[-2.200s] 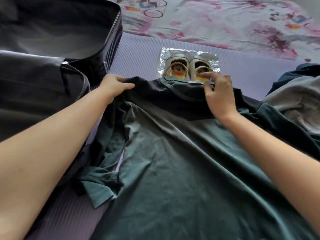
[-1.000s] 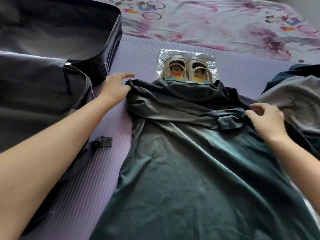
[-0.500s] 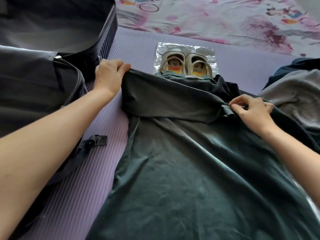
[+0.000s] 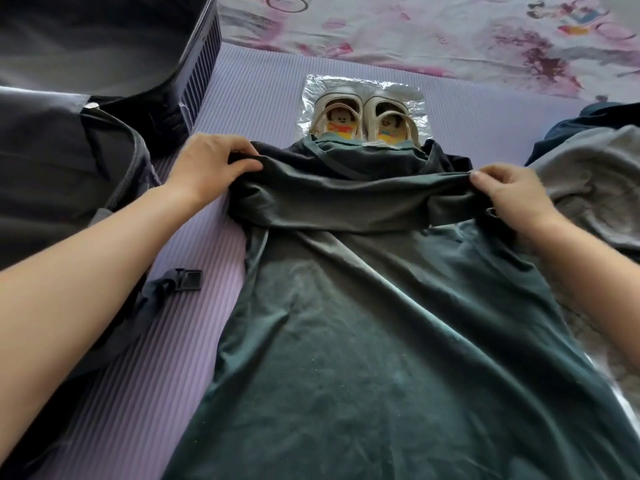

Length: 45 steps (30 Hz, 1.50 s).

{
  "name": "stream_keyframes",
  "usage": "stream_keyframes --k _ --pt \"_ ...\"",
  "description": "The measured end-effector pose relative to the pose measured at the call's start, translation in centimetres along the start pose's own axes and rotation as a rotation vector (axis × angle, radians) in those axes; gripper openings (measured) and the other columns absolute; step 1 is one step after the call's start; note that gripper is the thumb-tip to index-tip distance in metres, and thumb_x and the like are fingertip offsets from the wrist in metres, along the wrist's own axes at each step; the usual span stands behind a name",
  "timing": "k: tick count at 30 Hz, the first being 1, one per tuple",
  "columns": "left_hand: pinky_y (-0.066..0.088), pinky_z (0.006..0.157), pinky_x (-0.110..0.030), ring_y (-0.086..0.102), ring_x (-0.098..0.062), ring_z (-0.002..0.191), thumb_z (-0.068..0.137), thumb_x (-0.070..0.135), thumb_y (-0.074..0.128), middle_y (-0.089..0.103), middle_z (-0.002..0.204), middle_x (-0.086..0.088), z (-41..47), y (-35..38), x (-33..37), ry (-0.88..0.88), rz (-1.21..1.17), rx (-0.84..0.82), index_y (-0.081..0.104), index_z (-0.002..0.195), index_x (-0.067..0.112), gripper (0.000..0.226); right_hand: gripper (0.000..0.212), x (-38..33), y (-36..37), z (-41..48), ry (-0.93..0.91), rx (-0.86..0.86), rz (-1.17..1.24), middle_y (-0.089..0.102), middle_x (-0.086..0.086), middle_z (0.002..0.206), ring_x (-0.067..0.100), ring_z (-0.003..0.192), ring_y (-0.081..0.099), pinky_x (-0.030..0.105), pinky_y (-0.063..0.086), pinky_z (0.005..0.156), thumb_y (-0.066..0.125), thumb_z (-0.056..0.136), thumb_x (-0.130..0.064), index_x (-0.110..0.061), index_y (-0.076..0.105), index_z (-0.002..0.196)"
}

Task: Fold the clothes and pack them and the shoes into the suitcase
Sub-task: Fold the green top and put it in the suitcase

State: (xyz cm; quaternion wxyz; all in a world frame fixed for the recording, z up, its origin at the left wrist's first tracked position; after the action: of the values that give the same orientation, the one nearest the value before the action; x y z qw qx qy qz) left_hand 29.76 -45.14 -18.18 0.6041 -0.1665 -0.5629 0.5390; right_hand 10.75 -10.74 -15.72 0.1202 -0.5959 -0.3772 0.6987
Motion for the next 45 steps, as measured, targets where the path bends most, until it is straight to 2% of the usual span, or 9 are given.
stream_keyframes --k 3,7,11,18,22,26,30,37,45 --pt "0.043 0.085 -0.037 0.061 -0.034 0.092 0.091 0.037 0.057 0.069 0.093 -0.016 0.4 -0.1 -0.4 -0.085 0.045 0.073 0.068 0.098 0.01 0.031 0.016 -0.6 -0.8 0.7 0.028 0.009 0.171 0.062 -0.012 0.065 -0.005 0.058 0.055 0.005 0.043 0.055 0.053 0.096 -0.016 -0.017 0.063 0.083" --pt "0.039 0.081 -0.042 0.057 -0.041 0.09 0.097 0.042 0.043 0.064 0.086 -0.023 1.2 -0.3 -0.2 -0.156 0.09 0.098 0.063 0.081 0.009 0.042 0.009 -1.4 -1.3 2.0 0.044 -0.033 0.28 0.067 -0.019 0.059 -0.005 0.057 0.062 0.013 0.051 0.061 0.073 0.081 -0.018 -0.021 0.064 0.081" --pt "0.038 0.085 -0.044 0.056 -0.043 0.093 0.097 0.045 0.041 0.064 0.093 -0.027 2.0 -0.1 0.0 -0.188 0.179 0.1 0.065 0.088 0.004 0.049 0.052 -1.1 -2.1 2.9 0.104 -0.044 0.432 0.073 -0.007 0.07 0.007 0.066 0.068 0.02 0.057 0.063 0.089 0.036 -0.041 -0.014 0.071 0.077" --pt "0.039 0.086 -0.045 0.055 -0.047 0.101 0.096 0.048 0.04 0.062 0.104 -0.03 1.5 1.0 -0.7 -0.257 0.277 0.02 0.065 0.096 0.002 0.052 0.015 -0.6 -2.2 1.9 0.138 -0.063 0.678 0.071 -0.01 0.073 0.006 0.068 0.068 0.028 0.057 0.056 0.065 0.078 -0.031 -0.019 0.063 0.087" --pt "0.037 0.086 -0.045 0.054 -0.047 0.101 0.096 0.047 0.039 0.062 0.104 -0.031 1.5 0.9 -0.5 -0.276 0.286 0.021 0.065 0.095 0.0 0.054 0.014 0.2 -1.7 2.8 0.122 0.093 0.421 0.07 -0.011 0.074 0.01 0.076 0.065 0.035 0.055 0.086 0.066 0.085 -0.029 -0.015 0.066 0.083" --pt "0.034 0.091 -0.044 0.054 -0.044 0.103 0.096 0.048 0.039 0.063 0.104 -0.028 2.1 1.0 -0.4 -0.279 0.324 0.046 0.063 0.099 0.002 0.052 0.03 -0.6 -1.2 3.6 0.034 0.231 -0.143 0.065 0.008 0.102 0.02 0.097 0.058 0.029 0.043 0.081 0.055 0.093 -0.026 -0.003 0.066 0.11" --pt "0.032 0.098 -0.042 0.044 -0.035 0.116 0.092 0.038 0.053 0.053 0.119 -0.019 1.6 1.2 0.3 -0.261 0.173 0.14 0.058 0.112 0.007 0.036 0.049 -1.7 0.1 2.3 -0.069 0.263 -0.598 0.047 0.021 0.131 0.037 0.122 0.044 0.043 0.034 0.101 0.057 0.092 -0.035 -0.01 0.048 0.133" --pt "0.03 0.097 -0.031 0.046 -0.033 0.109 0.079 0.028 0.07 0.047 0.115 -0.018 -8.3 -0.2 3.9 -0.318 -0.037 0.32 0.053 0.105 0.005 0.039 0.023 -3.1 6.1 -5.4 -0.382 0.091 -0.406 0.056 0.011 0.108 0.029 0.108 0.046 0.035 0.033 0.098 0.065 0.087 -0.027 -0.013 0.07 0.105" --pt "0.049 0.078 -0.035 0.063 -0.02 0.086 0.073 0.039 0.076 0.067 0.086 -0.001 -13.1 1.5 5.7 -0.525 -0.133 0.035 0.064 0.092 0.016 0.033 0.012 -7.4 13.2 -10.7 -0.312 -0.114 -0.186 0.063 -0.002 0.091 0.018 0.089 0.049 0.035 0.042 0.087 0.062 0.09 -0.026 -0.022 0.073 0.093"
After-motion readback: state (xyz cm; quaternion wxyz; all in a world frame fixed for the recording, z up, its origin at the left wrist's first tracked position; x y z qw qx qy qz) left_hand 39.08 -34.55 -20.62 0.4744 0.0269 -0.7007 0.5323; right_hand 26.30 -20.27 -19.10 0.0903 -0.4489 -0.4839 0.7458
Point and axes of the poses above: each hand's wrist, its own z-axis towards the middle knuckle, its own y-axis out of the palm, x = y × z, the point moved 2 cm from there along z, towards the middle knuckle
